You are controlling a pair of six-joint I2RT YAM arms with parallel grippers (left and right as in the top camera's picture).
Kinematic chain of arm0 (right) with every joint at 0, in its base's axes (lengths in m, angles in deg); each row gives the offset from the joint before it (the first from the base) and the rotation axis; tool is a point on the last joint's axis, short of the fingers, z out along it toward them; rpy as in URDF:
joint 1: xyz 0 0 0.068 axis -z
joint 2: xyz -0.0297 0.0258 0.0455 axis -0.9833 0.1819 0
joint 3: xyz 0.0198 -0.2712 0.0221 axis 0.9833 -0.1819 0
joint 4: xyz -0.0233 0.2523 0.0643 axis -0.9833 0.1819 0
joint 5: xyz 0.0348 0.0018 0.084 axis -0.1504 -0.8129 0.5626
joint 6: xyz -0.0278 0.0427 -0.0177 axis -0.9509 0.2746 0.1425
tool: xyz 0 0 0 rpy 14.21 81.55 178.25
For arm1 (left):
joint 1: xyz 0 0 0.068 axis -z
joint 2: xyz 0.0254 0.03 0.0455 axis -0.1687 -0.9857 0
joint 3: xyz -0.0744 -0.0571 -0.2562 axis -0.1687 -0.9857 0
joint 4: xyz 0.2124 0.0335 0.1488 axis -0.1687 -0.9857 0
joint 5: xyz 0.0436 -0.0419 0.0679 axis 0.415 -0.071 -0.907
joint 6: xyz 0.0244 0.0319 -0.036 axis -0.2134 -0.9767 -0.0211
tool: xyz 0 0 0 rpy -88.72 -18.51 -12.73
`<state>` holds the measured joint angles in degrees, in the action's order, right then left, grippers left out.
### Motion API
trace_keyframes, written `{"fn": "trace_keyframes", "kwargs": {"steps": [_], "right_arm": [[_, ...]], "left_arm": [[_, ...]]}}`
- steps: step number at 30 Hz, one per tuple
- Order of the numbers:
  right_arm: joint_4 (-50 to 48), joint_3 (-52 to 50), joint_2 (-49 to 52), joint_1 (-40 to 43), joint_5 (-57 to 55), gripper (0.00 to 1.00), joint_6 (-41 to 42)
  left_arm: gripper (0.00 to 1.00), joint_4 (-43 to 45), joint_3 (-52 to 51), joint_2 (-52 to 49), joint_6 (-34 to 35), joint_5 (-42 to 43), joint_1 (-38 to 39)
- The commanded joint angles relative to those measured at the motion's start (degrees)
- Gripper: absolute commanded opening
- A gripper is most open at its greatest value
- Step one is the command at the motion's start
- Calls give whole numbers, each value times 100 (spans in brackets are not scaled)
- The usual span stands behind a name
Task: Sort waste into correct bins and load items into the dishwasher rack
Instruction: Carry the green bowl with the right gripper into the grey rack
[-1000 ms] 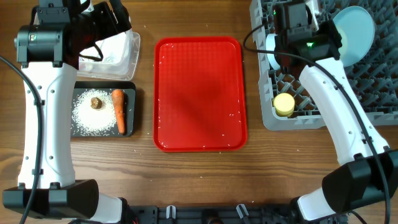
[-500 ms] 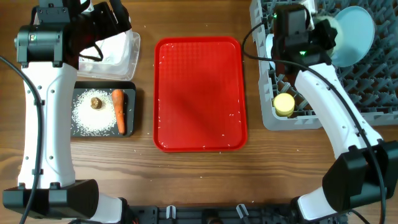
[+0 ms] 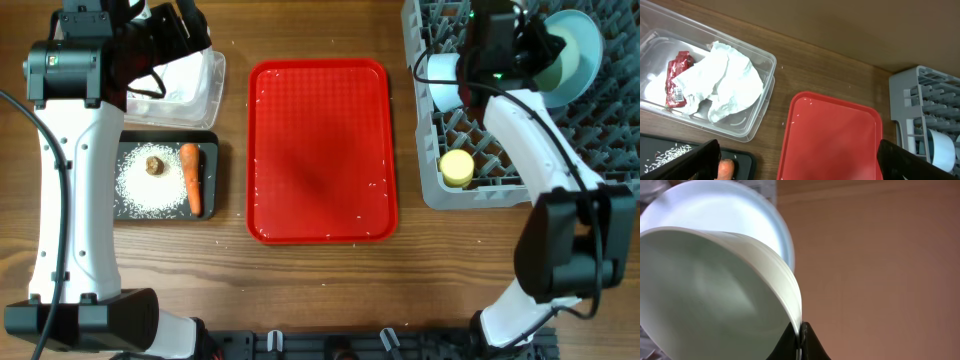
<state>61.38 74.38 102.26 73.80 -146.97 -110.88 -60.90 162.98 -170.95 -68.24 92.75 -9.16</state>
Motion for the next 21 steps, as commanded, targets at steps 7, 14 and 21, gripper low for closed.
{"fn": "trace_keyframes", "kwargs": {"steps": [7,14,21], "right_arm": [[-63,-31,553,-22,-238,4,-354],[-57,-31,588,-33,-262,7,-356],[-37,-31,588,-219,-212,62,-361]], "left_arm": [[100,0,-4,146,50,-35,-42],[100,0,-4,146,50,-35,-42],[100,0,-4,146,50,-35,-42]]}}
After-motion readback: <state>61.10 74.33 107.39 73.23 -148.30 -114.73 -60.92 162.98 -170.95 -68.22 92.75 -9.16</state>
